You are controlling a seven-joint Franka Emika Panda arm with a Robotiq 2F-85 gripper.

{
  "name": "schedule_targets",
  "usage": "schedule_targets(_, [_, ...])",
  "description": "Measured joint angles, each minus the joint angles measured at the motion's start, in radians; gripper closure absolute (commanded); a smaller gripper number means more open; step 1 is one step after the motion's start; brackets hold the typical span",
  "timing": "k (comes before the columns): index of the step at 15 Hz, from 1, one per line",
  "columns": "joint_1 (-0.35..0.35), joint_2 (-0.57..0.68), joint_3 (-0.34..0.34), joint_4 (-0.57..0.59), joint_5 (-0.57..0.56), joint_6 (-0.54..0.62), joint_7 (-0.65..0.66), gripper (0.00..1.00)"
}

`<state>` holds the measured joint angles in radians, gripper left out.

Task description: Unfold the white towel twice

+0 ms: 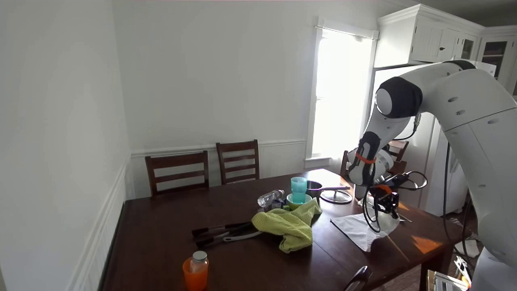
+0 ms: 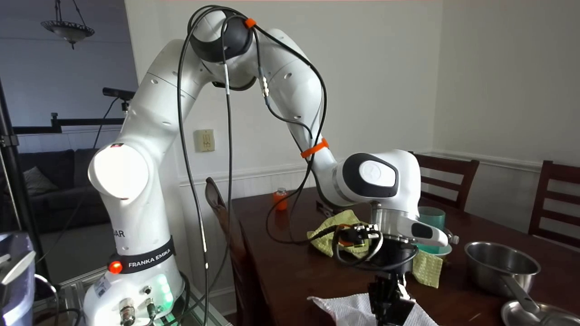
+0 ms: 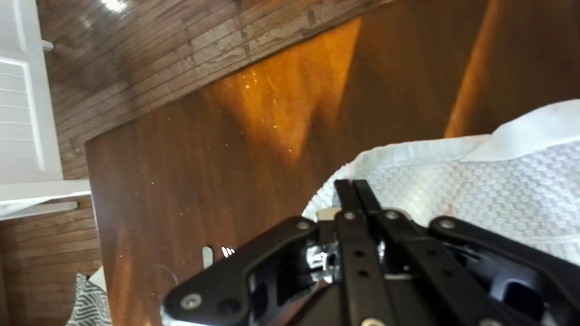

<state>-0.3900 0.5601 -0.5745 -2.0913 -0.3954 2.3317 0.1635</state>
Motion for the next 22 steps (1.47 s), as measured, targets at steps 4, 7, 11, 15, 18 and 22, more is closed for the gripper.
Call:
schedule_targets(4, [0.002,0.031,-0.041,-0.017,-0.062,-0.013,0.04,0.99])
schedule_targets(7, [0.012,0.069,-0.059,-0.021,-0.082,-0.031,0.077,0.64])
schedule_targets(11, [0.034,0.084,-0.074,-0.02,-0.082,-0.031,0.132,0.36])
schedule_targets(15, [0.054,0.029,-0.076,-0.019,-0.047,-0.028,0.177,0.09])
schedule_targets(18, [0.05,-0.035,-0.068,-0.02,0.054,-0.029,0.179,0.0])
schedule_targets(22, [0.036,-0.109,-0.057,-0.024,0.166,-0.029,0.179,0.0])
